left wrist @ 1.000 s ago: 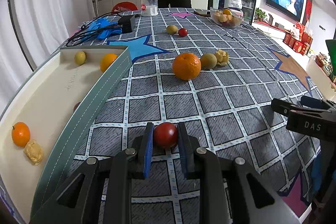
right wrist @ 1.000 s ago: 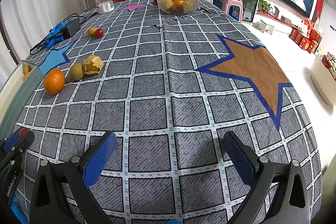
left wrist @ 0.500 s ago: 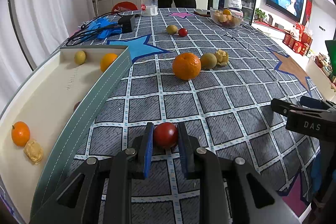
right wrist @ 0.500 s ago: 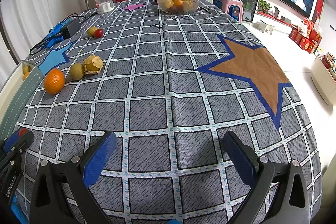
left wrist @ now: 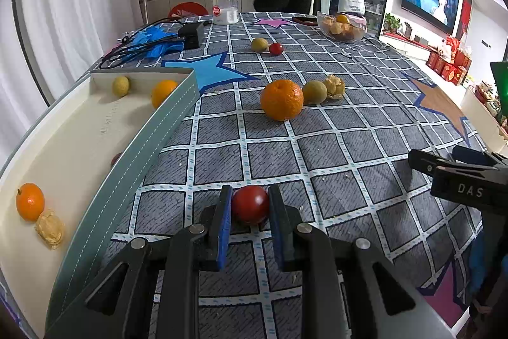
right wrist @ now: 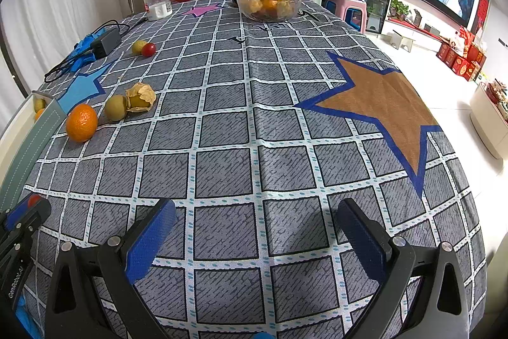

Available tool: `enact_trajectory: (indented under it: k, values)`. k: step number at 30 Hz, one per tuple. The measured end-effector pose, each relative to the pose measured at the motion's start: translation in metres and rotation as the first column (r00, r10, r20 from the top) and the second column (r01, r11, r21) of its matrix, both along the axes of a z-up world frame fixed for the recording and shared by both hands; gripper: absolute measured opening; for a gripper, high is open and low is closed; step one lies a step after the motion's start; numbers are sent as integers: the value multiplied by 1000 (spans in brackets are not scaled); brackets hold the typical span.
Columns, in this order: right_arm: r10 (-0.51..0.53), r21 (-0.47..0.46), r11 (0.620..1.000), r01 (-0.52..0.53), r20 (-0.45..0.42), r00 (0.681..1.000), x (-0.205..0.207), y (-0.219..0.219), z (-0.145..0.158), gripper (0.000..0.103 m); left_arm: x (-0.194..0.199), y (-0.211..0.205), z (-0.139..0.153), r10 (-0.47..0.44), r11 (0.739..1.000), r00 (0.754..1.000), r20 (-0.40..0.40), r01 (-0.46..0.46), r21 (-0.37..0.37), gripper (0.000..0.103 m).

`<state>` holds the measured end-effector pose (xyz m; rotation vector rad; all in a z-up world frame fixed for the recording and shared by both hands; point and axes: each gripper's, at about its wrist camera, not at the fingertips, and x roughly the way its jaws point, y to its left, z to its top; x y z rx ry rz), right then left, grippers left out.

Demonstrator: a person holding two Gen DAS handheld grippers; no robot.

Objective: Organize fruits
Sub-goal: 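Hold the red tomato in the left gripper above the table, then carry the tomato over the tray with the left gripper while right gripper grasps the large orange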

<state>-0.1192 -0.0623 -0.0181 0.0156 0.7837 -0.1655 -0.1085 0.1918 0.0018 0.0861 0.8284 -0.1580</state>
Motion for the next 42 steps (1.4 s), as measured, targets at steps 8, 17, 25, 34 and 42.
enact_trajectory:
  k: [8,17,25,34,42]
  values:
    - [0,0,1000,0,0,1000,0,0,0,102,-3,-1,1,-3,1000,1000,0,3,-9,24]
    - [0,-1,1000,0,-1,1000,0,0,0,102,-3,0,1,-3,1000,1000,0,3,-9,24]
    - [-2,-3,1000,2,-2,1000,1,1,0,102,-3,0,1,-3,1000,1000,0,3,-8,24]
    - [1,-13,1000,-2,-21,1000,2,2,2,102,-3,1,1,-5,1000,1000,-4,5,-21,25]
    - [150,56,987,-152,33,988,22,32,30,102,-5,8,3,1,999,1000,-22,-2,-49,25]
